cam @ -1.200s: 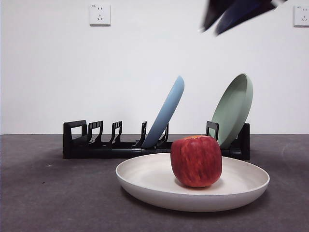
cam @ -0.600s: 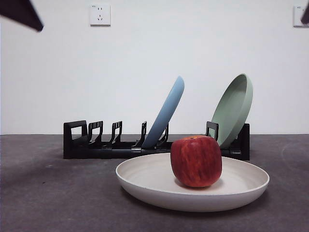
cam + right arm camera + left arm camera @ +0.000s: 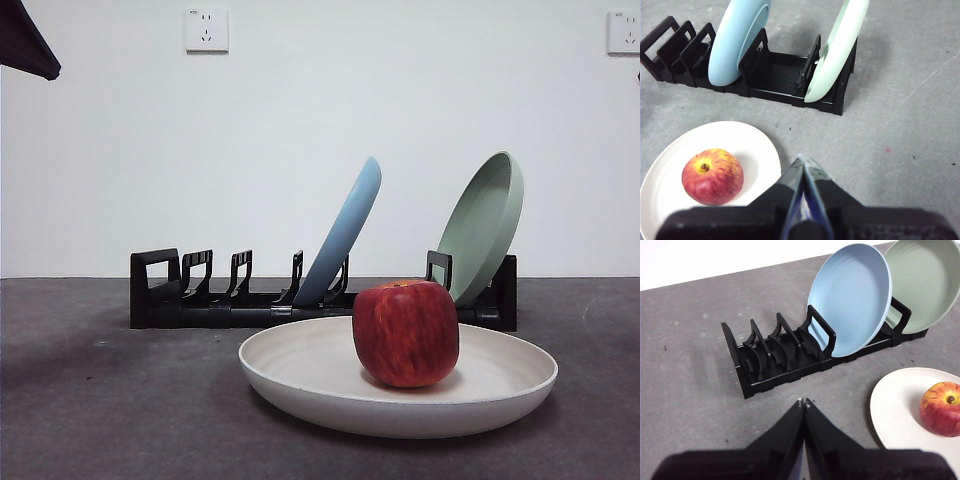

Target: Take the yellow plate from the plate rack,put the plate on the table,take the apple from the table,put the apple in the plate

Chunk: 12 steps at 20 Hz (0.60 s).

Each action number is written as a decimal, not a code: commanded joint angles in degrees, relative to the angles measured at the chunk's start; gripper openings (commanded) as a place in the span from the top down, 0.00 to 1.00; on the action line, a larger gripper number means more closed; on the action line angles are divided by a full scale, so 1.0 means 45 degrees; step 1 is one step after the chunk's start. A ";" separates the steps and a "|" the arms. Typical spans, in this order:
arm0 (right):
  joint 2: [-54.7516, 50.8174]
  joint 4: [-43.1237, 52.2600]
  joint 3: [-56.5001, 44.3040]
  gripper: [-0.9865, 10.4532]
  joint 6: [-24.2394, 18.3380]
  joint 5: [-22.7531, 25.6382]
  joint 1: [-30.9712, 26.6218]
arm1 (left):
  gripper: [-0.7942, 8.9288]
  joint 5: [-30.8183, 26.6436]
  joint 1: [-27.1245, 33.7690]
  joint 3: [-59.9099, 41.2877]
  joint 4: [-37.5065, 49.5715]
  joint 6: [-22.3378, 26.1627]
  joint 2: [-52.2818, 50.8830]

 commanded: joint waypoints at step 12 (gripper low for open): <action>-0.0024 0.0068 -0.0058 0.91 0.0126 0.0039 -0.0005 | 0.92 0.0024 0.3400 -0.0136 -0.0194 0.1137 -0.4095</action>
